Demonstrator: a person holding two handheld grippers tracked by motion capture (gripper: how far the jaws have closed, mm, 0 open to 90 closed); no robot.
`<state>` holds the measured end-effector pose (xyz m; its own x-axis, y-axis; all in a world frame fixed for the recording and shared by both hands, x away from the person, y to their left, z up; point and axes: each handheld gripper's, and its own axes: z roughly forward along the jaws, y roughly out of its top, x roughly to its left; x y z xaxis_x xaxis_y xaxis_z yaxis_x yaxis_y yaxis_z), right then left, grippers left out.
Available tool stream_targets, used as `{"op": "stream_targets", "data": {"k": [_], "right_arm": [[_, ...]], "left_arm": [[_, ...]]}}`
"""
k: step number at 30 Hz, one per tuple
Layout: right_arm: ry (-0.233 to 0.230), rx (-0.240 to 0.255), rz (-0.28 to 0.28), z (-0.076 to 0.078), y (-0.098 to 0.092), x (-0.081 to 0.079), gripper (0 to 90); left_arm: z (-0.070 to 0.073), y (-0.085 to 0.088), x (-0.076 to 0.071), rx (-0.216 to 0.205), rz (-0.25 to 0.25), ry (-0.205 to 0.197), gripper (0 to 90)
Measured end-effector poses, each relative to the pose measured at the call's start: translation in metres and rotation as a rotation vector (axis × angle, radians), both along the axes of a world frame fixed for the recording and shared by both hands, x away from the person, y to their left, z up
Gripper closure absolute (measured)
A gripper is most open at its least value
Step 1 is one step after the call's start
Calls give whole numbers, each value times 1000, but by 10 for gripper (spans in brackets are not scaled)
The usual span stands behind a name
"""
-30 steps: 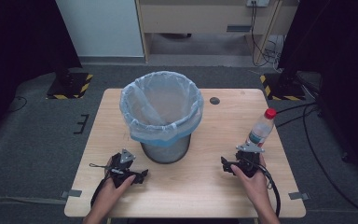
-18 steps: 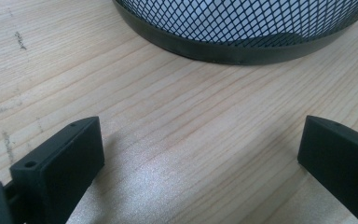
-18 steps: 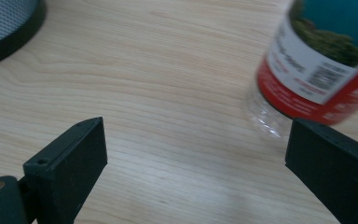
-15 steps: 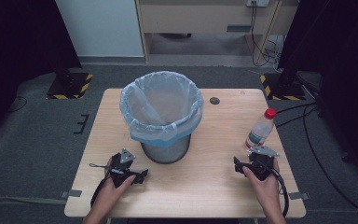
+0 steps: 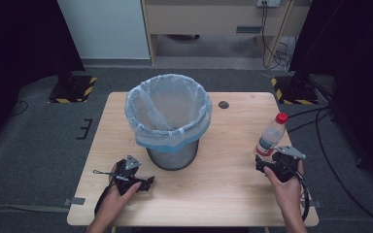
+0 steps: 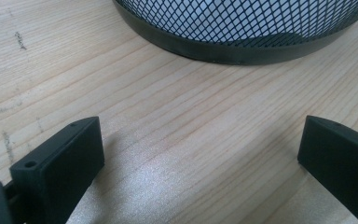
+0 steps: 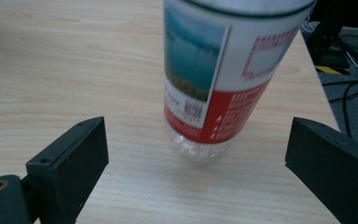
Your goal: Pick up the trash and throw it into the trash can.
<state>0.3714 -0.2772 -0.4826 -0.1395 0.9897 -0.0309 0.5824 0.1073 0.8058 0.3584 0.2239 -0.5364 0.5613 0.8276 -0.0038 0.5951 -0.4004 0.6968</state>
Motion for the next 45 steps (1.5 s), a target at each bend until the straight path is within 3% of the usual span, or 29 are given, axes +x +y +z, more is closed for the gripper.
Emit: {"op": "stream_targets", "data": {"k": [7,12,20,24,26,28,45], "right_arm": [[-23,-17,11,16,-11,22,50],[-32,13,15,25,-17,38,49],[-27,21,43,27,-18,53,70],[-10,41,61,25,-20,59,167],[-25,45,75,27,-20,60,263],[-42,57,79,32,-20,60,270],[-90,85,147,86,14,83,274]], "left_arm": [[0,0,0,-1,0,-1,0],[0,0,0,0,0,0,0],[0,0,0,0,0,0,0],[0,0,0,0,0,0,0],[0,0,0,0,0,0,0],[0,0,0,0,0,0,0],[0,0,0,0,0,0,0]]}}
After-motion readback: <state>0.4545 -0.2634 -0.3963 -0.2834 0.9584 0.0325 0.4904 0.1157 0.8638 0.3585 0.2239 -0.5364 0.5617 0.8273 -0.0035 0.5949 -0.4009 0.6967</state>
